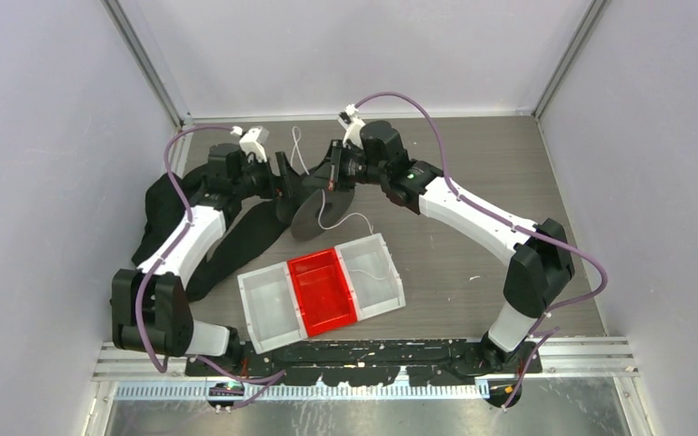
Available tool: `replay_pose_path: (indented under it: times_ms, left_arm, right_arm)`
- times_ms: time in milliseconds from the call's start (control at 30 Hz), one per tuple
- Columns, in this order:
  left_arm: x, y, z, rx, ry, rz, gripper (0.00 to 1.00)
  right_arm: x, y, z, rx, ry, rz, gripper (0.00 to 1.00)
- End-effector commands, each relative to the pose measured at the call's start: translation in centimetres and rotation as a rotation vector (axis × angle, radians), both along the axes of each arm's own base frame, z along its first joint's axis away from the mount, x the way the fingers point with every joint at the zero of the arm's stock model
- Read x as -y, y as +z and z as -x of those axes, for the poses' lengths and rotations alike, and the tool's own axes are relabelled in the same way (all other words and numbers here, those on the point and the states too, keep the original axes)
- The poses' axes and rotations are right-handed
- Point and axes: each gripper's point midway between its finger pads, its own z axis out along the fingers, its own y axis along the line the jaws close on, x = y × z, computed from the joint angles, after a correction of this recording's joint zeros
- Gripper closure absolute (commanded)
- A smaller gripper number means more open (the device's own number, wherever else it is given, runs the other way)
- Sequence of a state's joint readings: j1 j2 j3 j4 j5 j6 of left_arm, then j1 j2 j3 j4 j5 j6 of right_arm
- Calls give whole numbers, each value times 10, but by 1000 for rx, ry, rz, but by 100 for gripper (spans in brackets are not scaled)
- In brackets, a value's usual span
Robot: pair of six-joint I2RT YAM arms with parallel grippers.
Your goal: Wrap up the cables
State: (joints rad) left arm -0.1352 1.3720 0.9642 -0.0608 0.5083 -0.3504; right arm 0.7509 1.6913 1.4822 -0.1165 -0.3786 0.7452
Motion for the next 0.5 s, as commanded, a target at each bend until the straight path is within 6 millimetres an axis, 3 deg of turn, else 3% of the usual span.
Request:
replay_pose_path:
  times_ms: [0, 200, 467]
  left_arm:
    - [9, 23, -12, 99, -52, 19, 20]
    - [12, 13, -19, 109, -101, -18, 23]
    - [19, 22, -22, 149, -130, 1, 22]
  right_arm:
    - [-10, 35, -1, 58, 20, -85, 100]
    - [-11, 34, 0, 51, 30, -86, 99]
    - [-12, 33, 3, 35, 41, -92, 99]
